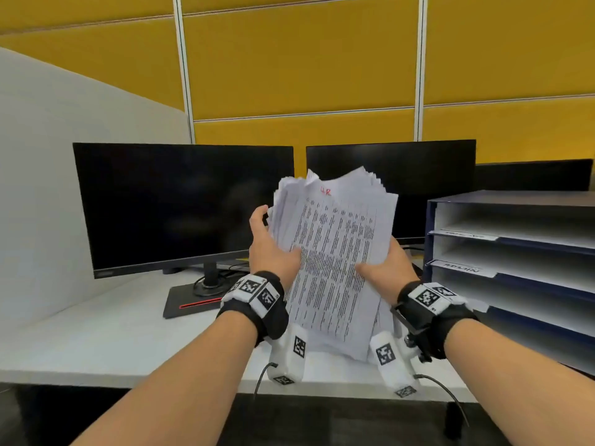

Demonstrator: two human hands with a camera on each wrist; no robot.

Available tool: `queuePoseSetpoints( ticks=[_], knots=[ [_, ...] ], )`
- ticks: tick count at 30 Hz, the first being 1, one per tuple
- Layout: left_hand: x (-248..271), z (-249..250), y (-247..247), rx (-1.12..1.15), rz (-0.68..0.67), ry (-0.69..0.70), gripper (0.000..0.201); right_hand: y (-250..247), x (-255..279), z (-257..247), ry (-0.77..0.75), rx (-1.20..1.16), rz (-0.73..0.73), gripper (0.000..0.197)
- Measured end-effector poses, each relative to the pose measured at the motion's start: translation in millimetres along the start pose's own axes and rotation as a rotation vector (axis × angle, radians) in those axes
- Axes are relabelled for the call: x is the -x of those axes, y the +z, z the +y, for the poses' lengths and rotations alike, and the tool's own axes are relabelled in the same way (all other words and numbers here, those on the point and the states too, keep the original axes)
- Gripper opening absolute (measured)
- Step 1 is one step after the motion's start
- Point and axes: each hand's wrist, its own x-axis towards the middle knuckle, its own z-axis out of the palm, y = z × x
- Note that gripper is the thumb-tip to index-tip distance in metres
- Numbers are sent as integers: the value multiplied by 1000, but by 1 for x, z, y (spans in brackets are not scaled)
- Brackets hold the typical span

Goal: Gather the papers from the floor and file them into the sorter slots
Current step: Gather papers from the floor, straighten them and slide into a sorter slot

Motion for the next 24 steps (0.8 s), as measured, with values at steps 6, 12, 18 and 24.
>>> queuePoseSetpoints(
  ticks=[6, 12, 18, 24],
  knots=[
    [-11, -11, 12, -105, -6, -27, 29, -10, -2, 3, 15, -34, 85, 48],
    [-13, -4, 25, 92, 30, 35, 34, -14, -5, 1, -43, -142, 120, 51],
    [-22, -1, 21, 82, -15, -30, 39, -19, -5, -6, -64, -173, 71, 56],
    [-12, 18, 23, 110, -10, 69, 81, -21, -11, -25, -191, -26, 143, 93]
  ],
)
